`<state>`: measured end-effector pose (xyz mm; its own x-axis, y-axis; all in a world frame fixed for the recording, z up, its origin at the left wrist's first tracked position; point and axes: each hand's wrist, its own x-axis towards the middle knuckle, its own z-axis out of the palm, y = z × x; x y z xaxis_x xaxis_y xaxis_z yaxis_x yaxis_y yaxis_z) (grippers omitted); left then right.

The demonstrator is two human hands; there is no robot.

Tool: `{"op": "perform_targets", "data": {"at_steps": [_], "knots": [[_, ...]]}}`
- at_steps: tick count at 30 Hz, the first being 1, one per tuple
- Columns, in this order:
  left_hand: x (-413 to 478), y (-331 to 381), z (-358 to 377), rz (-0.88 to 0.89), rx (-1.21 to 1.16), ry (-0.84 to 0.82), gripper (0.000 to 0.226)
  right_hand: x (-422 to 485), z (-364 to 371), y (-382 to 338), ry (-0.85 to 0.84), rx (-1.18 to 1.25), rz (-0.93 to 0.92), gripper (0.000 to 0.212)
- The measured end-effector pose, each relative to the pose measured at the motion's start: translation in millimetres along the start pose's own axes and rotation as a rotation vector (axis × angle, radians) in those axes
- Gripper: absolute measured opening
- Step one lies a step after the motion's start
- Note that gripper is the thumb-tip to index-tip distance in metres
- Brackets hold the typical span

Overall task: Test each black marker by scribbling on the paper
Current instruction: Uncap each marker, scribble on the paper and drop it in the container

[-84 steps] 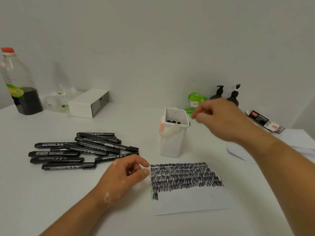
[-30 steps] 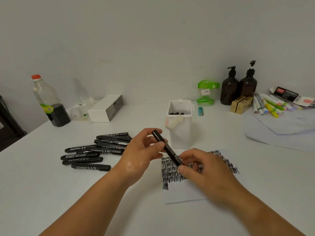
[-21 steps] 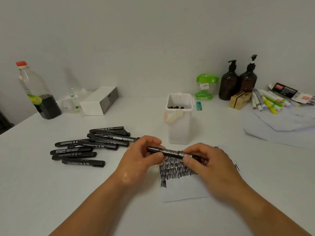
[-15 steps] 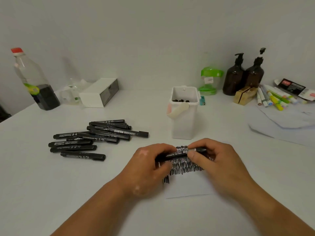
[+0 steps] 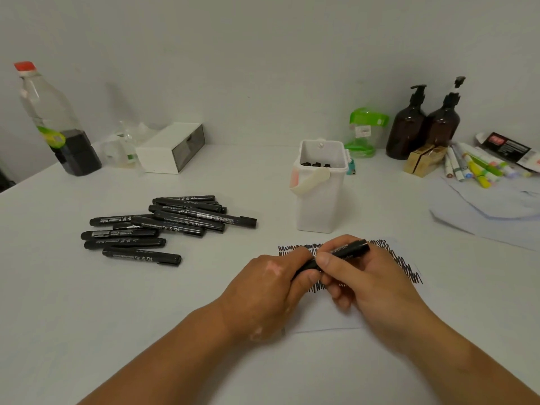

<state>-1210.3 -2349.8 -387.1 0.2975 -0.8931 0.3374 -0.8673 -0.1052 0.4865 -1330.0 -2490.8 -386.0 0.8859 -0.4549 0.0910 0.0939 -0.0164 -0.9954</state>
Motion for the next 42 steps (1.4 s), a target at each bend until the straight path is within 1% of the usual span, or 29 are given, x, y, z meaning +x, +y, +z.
{"op": "perform_targets", "data": {"at_steps": [5, 8, 10, 12, 16, 19, 21, 23, 25, 27, 29, 31, 32, 34, 37, 39, 41, 42], "knots": [[-0.1, 2.3, -0.6, -0.018, -0.041, 0.002, 0.022, -1.1, -2.4, -0.3, -0.032, 0.025, -0.009, 0.014], [0.3, 3.5, -1.8, -0.016, -0.046, 0.009, 0.024, -1.8, -2.0, -2.2, -0.060, 0.041, -0.012, 0.024], [0.1, 3.9, -2.8, -0.010, -0.058, 0.023, 0.023, -1.8, -2.1, -4.5, -0.066, 0.065, -0.019, 0.026], [-0.1, 4.6, -3.1, -0.005, -0.064, 0.048, 0.024, -2.4, -2.8, -7.2, -0.065, 0.061, -0.034, 0.025], [-0.2, 5.9, -0.8, 0.000, -0.054, 0.091, 0.030, -4.2, -1.8, -7.7, -0.020, 0.017, -0.059, 0.011], [0.2, 3.2, 0.4, -0.002, -0.082, 0.081, 0.024, -5.2, 2.7, -5.1, -0.002, -0.010, -0.047, 0.017], [0.3, -1.1, 0.5, -0.018, -0.107, 0.048, 0.019, -4.0, 3.8, -4.3, 0.045, -0.045, -0.048, 0.016], [-0.2, -8.0, -2.2, -0.067, -0.113, 0.046, 0.026, -1.2, -0.1, -5.8, 0.150, -0.067, -0.061, 0.012], [-1.6, -15.8, -9.8, -0.110, -0.094, 0.075, 0.034, 1.0, -6.9, -9.9, 0.246, 0.013, -0.046, 0.011], [-3.8, -23.7, -17.7, -0.125, -0.053, 0.054, 0.042, 1.0, -12.5, -13.4, 0.277, 0.090, -0.008, 0.011], [-5.7, -29.2, -21.8, -0.139, -0.005, -0.052, 0.055, -0.9, -14.6, -14.2, 0.240, 0.093, 0.007, 0.010], [-7.0, -31.6, -21.4, -0.154, 0.038, -0.169, 0.073, -3.0, -12.9, -12.9, 0.162, 0.103, 0.030, 0.020], [-7.3, -32.2, -20.3, -0.153, 0.064, -0.204, 0.080, -3.4, -11.2, -11.8, 0.126, 0.101, 0.044, 0.023], [-7.5, -32.3, -18.4, -0.159, 0.102, -0.236, 0.089, -4.7, -5.9, -10.2, 0.071, 0.030, 0.057, 0.021], [-7.1, -31.7, -18.9, -0.173, 0.130, -0.240, 0.090, -6.3, 2.1, -4.5, 0.040, -0.134, 0.078, 0.010], [-7.3, -31.5, -19.5, -0.177, 0.136, -0.243, 0.089, -6.6, 5.2, -0.4, 0.033, -0.201, 0.101, 0.004], [-7.5, -30.9, -19.9, -0.179, 0.134, -0.248, 0.088, -6.7, 6.7, 2.6, 0.023, -0.246, 0.107, 0.008], [-7.2, -30.7, -19.8, -0.180, 0.132, -0.249, 0.088, -6.4, 7.3, 3.7, 0.017, -0.272, 0.108, 0.007]]}}
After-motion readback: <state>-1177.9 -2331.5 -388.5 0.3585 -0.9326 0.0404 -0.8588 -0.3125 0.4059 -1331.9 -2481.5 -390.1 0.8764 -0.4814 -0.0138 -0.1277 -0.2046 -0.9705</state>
